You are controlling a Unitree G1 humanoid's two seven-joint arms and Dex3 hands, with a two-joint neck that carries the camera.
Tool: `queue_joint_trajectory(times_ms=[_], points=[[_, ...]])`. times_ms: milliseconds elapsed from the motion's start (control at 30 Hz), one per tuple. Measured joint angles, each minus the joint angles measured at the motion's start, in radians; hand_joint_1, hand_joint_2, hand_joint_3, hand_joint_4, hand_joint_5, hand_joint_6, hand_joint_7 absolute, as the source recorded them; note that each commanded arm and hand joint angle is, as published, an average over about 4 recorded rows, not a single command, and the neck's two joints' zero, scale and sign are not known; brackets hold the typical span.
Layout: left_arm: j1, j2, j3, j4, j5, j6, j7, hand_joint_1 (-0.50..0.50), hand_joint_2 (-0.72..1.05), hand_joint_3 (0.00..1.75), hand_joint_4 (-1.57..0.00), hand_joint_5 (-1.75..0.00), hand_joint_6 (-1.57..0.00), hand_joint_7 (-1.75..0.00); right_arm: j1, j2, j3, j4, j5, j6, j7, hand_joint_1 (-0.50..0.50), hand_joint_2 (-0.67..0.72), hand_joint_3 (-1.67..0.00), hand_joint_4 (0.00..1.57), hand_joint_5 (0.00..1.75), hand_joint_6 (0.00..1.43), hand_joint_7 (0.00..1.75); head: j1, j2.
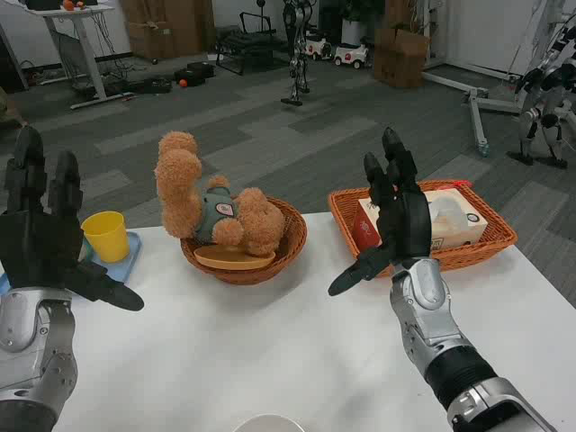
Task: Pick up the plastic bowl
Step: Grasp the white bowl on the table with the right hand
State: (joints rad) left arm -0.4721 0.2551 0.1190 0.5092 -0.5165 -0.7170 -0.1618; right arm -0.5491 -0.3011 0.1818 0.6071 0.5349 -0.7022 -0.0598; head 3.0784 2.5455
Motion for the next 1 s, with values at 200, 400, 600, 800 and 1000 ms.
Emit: queue_joint_trajectory(times_ms=[200, 400, 600, 800, 1000], points=[[0.097, -0.082, -0.137, -0.067, -0.029, -0.089, 0.037, -0.5, -0.55, 0.0, 0.0, 0.0, 0.0, 0.0, 0.052, -0.04, 0.085, -0.132, -0.035, -0.154, -0.079, -0.46, 0.72, 0.0, 0.0, 0.0, 0.0, 0.0, 0.054, 0.012], [0.101, -0.081, -0.134, -0.073, -0.034, -0.09, 0.042, -0.5, -0.55, 0.0, 0.0, 0.0, 0.0, 0.0, 0.052, -0.042, 0.088, -0.136, -0.036, -0.159, -0.084, -0.46, 0.72, 0.0, 0.0, 0.0, 0.0, 0.0, 0.055, 0.011], [0.101, -0.081, -0.135, -0.074, -0.034, -0.091, 0.042, -0.5, -0.57, 0.0, 0.0, 0.0, 0.0, 0.0, 0.052, -0.042, 0.088, -0.136, -0.036, -0.159, -0.084, -0.46, 0.72, 0.0, 0.0, 0.0, 0.0, 0.0, 0.053, 0.01], [0.101, -0.081, -0.135, -0.073, -0.035, -0.095, 0.042, -0.5, -0.59, 0.0, 0.0, 0.0, 0.0, 0.0, 0.052, -0.042, 0.088, -0.136, -0.037, -0.159, -0.084, -0.46, 0.72, 0.0, 0.0, 0.0, 0.0, 0.0, 0.05, 0.009], [0.101, -0.081, -0.135, -0.073, -0.035, -0.096, 0.042, -0.5, -0.59, 0.0, 0.0, 0.0, 0.0, 0.0, 0.052, -0.042, 0.088, -0.136, -0.037, -0.159, -0.084, -0.46, 0.72, 0.0, 0.0, 0.0, 0.0, 0.0, 0.045, -0.007]])
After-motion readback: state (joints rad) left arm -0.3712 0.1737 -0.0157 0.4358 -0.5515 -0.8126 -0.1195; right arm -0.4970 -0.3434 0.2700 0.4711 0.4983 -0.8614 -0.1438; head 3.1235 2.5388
